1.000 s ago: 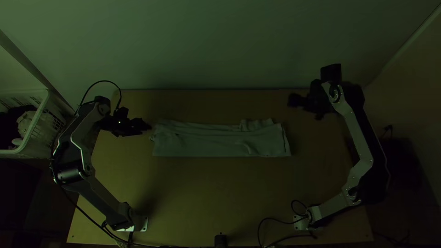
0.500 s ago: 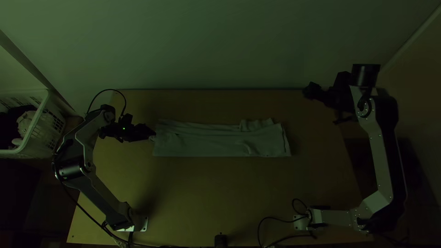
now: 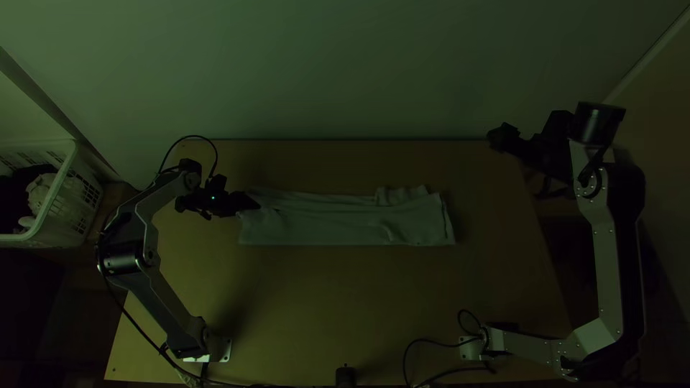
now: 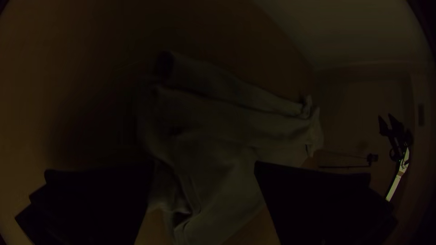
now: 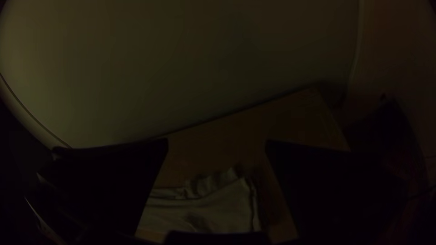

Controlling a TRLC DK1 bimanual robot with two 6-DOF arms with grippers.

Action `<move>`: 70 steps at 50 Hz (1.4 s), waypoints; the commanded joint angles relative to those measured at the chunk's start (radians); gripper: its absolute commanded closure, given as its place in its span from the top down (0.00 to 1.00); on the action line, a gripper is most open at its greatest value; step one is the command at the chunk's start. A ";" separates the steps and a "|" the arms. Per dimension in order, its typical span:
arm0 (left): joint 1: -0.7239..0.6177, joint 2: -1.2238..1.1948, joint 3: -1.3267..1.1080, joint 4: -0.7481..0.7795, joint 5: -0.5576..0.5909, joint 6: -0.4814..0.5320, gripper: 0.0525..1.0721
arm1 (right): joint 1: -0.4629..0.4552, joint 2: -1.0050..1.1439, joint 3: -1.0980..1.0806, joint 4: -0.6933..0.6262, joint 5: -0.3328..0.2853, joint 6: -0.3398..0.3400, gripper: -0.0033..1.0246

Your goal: Fold the t-shirt

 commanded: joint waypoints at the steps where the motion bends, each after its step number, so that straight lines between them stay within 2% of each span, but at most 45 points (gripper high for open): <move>1: -0.069 0.044 -0.043 0.008 -0.013 -0.057 0.96 | -0.006 -0.027 -0.017 0.008 -0.004 0.018 0.96; 14: -0.176 0.031 -0.067 0.092 -0.016 -0.175 0.95 | 0.001 -0.042 -0.049 0.008 -0.004 0.018 0.96; 18: -0.193 0.030 -0.077 0.126 -0.027 -0.222 0.90 | 0.001 -0.048 -0.063 0.008 -0.004 0.019 0.96; 22: -0.202 0.021 -0.084 0.137 -0.048 -0.253 0.71 | 0.003 -0.051 -0.075 0.008 -0.004 0.018 0.96; 27: -0.202 -0.008 -0.104 0.181 -0.102 -0.287 0.30 | 0.003 -0.054 -0.083 0.009 -0.004 0.019 0.96; 31: -0.188 -0.027 -0.113 0.218 -0.122 -0.296 0.02 | 0.003 -0.057 -0.092 0.014 -0.004 0.019 0.96; 43: -0.081 -0.070 -0.092 0.174 -0.146 -0.281 0.03 | 0.001 -0.085 -0.160 0.051 -0.004 0.019 0.96; 61: 0.140 -0.088 0.026 -0.015 -0.204 -0.115 0.03 | 0.001 -0.130 -0.293 0.154 -0.004 0.021 0.96; 70: 0.201 -0.162 0.055 -0.072 -0.255 -0.058 0.03 | 0.001 -0.165 -0.388 0.281 -0.002 0.007 0.96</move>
